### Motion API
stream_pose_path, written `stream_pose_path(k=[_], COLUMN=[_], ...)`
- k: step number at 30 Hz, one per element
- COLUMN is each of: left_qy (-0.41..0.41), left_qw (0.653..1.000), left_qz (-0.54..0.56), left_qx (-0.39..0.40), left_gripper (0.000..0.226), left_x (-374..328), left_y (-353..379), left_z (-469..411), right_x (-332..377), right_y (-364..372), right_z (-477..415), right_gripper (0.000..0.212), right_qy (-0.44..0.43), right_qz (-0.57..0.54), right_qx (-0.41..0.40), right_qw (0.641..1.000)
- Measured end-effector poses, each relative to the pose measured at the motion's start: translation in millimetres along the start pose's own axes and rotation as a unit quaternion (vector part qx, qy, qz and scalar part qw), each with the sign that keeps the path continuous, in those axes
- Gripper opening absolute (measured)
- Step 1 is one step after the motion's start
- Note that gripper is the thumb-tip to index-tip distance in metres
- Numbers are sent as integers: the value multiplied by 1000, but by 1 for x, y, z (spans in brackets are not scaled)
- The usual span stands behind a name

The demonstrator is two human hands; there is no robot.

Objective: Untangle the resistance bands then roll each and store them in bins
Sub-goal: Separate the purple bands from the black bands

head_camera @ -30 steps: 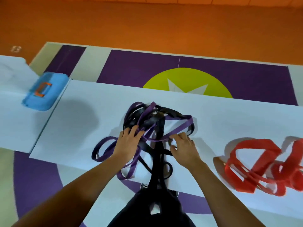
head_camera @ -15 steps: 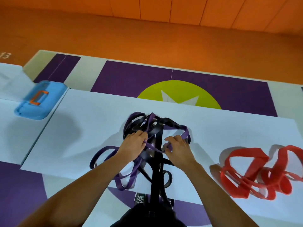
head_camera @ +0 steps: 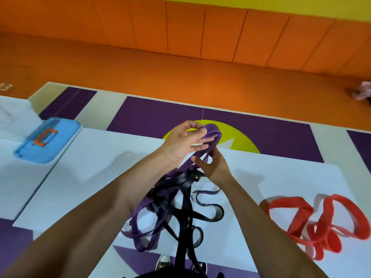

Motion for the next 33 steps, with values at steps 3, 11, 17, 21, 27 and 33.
stream_pose_path(k=[3,11,17,21,27,33], left_qy=[0,29,47,38,44,-89], left_qw=[999,984,975,972,978,945], left_qz=[41,158,197,219,141,-76], left_qx=[19,76,90,80,-146,-304], left_gripper=[7,10,8,25,4,3], left_x=[-18,-84,-92,-81,-59,24], left_y=[10,15,7,1,-68,-144], left_z=[4,13,28,26,26,38], right_x=[-5,-12,7,20,-10,50], right_y=[4,41,52,68,20,-30], right_z=[-5,-2,12,15,-5,-18], right_gripper=[10,13,33,21,29,34], right_qy=[11,53,14,-15,102,15], right_qz=[-12,-75,-105,-118,-168,-177], right_qx=[8,83,132,155,-47,-141], right_qw=[1000,992,986,981,979,974])
Point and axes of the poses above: each hand's wrist, its own z-axis away from the middle knuckle, its own y-axis out of the palm, x = y × z, the point moved 7 cm from there along -z, towards the middle knuckle, and after that the axes turned 6 degrees about -x, right-handed, at the moved point
